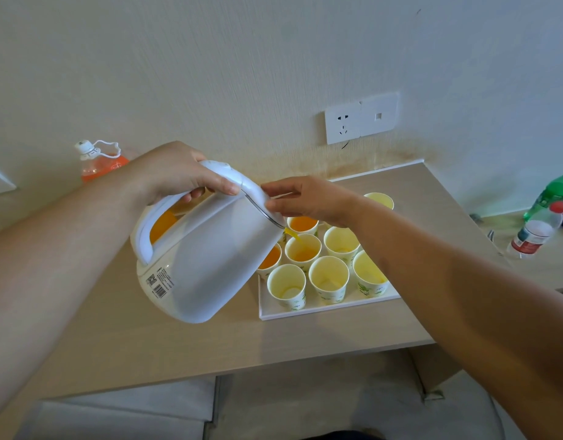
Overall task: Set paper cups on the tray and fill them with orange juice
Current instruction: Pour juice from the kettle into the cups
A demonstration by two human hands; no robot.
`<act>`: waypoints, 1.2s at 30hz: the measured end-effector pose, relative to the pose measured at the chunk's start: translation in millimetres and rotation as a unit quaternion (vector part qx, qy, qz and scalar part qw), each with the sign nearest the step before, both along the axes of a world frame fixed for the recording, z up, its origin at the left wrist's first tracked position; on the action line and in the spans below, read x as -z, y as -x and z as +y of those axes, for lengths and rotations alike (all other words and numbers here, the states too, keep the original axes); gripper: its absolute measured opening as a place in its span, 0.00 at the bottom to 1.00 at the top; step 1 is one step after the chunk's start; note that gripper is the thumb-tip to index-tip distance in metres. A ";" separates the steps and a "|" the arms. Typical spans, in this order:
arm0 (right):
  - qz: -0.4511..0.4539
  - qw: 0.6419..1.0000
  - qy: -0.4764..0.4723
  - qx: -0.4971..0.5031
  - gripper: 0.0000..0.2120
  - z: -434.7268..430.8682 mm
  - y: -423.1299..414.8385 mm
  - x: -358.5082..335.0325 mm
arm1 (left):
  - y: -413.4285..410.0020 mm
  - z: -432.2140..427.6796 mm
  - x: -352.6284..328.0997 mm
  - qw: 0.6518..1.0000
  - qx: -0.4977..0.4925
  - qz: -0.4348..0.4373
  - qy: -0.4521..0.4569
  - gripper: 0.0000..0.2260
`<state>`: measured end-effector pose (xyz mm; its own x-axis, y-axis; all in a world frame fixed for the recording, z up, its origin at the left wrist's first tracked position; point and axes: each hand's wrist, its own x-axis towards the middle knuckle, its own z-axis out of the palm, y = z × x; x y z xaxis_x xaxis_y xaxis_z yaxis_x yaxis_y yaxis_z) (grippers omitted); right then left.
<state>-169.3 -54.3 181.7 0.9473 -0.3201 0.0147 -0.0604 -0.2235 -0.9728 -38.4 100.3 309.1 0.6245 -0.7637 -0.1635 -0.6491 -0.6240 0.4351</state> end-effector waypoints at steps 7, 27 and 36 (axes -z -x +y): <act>-0.007 1.000 -0.006 0.000 0.23 3.6 -1.7 -1.8 | -0.2 3.5 -3.9 1.000 0.006 -0.019 -0.006 0.20; -0.009 1.000 0.000 0.015 0.23 4.5 1.4 -10.3 | 5.3 2.7 -12.8 0.999 0.019 -0.045 -0.010 0.18; -0.005 1.000 0.011 0.012 0.23 3.2 -2.3 -11.6 | 2.6 1.9 -14.2 0.999 0.019 -0.048 -0.012 0.18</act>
<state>-167.0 -51.1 193.3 0.9390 -0.3426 0.0310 -0.0565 -0.2427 -0.9684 -41.0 102.1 323.3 0.6096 -0.7832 -0.1227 -0.7104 -0.6084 0.3538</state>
